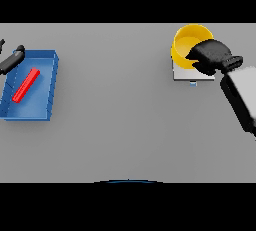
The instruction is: Pick up the red beaker and tilt it to pour out 1 green nut into yellow bowl. Pick up the yellow bowl and place it on the metallic measuring scale.
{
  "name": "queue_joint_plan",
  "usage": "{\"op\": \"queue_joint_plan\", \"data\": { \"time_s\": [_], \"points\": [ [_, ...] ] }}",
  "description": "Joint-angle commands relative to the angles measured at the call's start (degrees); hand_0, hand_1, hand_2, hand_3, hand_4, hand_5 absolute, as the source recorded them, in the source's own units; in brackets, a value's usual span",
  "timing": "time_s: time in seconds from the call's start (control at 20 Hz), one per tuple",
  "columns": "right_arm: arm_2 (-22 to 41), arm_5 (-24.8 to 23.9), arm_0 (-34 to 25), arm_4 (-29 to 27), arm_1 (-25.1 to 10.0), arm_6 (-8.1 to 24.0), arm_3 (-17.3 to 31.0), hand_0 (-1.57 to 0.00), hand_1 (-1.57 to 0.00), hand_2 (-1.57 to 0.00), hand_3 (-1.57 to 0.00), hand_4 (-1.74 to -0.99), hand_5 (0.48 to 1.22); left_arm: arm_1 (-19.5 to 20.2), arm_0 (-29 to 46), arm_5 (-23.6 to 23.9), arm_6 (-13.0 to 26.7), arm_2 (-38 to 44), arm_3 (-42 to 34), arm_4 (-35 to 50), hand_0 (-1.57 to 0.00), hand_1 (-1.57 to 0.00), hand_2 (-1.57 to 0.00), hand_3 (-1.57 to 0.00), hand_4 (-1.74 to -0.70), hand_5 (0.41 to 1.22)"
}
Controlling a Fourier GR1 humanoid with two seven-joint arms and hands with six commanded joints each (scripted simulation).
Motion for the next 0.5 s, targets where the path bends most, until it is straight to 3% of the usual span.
{"op": "queue_joint_plan", "data": {
  "time_s": [0.0, 0.25, 0.45],
  "points": [
    [-0.3, -0.4, 0.1, -0.1, 0.3, 0.8, 0.9, -1.57, -1.57, -1.47, -1.24, -1.741, 1.221, 0.0, 0.1, 0.1, -0.2, 0.2, 0.2, 0.1, 0.00, 0.00, 0.00, 0.00, -0.72, 0.717],
    [-1.6, -3.0, -1.4, -0.5, 1.8, -0.9, 8.9, -1.57, -1.57, -1.42, -1.35, -1.741, 1.221, -0.4, 0.6, 0.8, 0.1, -0.1, -0.2, 0.0, 0.00, 0.00, 0.00, 0.00, -0.72, 0.710],
    [-2.2, -1.3, -1.6, -1.4, 3.1, -0.2, 10.8, -1.47, -1.57, -1.37, -1.47, -1.741, 1.221, 0.1, 0.9, 0.5, -0.2, 0.1, -0.5, 0.1, 0.00, 0.00, 0.00, 0.00, -0.73, 0.710]
  ]
}}
